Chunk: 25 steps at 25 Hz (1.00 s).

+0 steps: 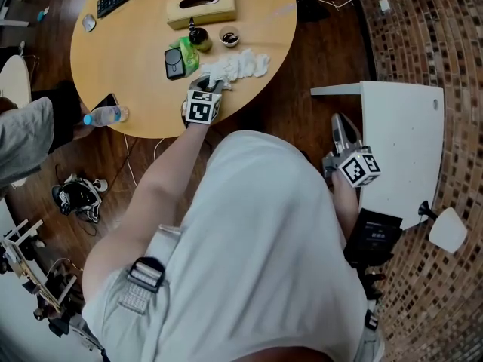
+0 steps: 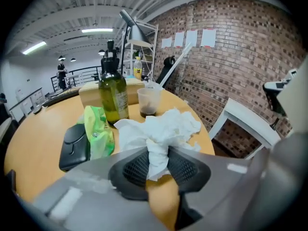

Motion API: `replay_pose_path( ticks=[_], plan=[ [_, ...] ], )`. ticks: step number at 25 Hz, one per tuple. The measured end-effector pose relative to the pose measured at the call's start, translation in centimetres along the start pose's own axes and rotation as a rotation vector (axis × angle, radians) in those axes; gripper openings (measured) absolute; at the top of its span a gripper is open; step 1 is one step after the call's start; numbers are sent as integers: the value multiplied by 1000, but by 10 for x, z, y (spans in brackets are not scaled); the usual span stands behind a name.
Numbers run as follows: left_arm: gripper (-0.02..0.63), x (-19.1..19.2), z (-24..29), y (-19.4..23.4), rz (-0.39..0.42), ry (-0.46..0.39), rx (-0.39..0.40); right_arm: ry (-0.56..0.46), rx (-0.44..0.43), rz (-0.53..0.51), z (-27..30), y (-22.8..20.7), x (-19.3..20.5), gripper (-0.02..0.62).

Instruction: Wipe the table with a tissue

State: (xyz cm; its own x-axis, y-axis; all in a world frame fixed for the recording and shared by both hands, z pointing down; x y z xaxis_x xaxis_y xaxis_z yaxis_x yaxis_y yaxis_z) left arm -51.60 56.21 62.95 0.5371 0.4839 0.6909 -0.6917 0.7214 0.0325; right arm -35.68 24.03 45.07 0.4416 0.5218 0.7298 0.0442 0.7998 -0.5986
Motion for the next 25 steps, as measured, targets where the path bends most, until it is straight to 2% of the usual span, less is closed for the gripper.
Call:
replay_pose_path(
  ticks=[7, 12, 15, 17, 21, 25],
  plan=[
    [114, -26, -35, 7, -37, -147, -18, -8, -1, 15, 0, 4, 1, 8],
    [121, -22, -24, -3, -35, -119, 61, -23, 12, 42, -5, -4, 7, 8],
    [117, -25, -24, -7, -112, -169, 129, -32, 12, 44, -7, -3, 6, 8],
    [114, -30, -23, -11, -127, -197, 164, -41, 16, 46, -7, -5, 3, 8],
    [126, -16, -7, -9, -34, -100, 126, -47, 23, 59, -6, -13, -2, 8],
    [152, 5, 4, -11, -32, -21, 131, -32, 11, 60, -3, -11, 2, 8]
  ],
)
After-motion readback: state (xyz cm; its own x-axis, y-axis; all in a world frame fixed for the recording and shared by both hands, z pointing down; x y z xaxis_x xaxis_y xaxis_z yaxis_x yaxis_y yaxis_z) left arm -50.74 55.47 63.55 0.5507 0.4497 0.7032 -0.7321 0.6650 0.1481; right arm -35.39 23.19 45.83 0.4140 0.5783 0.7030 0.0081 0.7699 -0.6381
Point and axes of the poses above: the fingertips, and each gripper's own axes: z forward along the fingers, y to its left, x out of its underside, the point moved 1 cm from there along -z, backward along the fingers, and after that the axes turned 9 degrees about z, right-handed, at the moved point
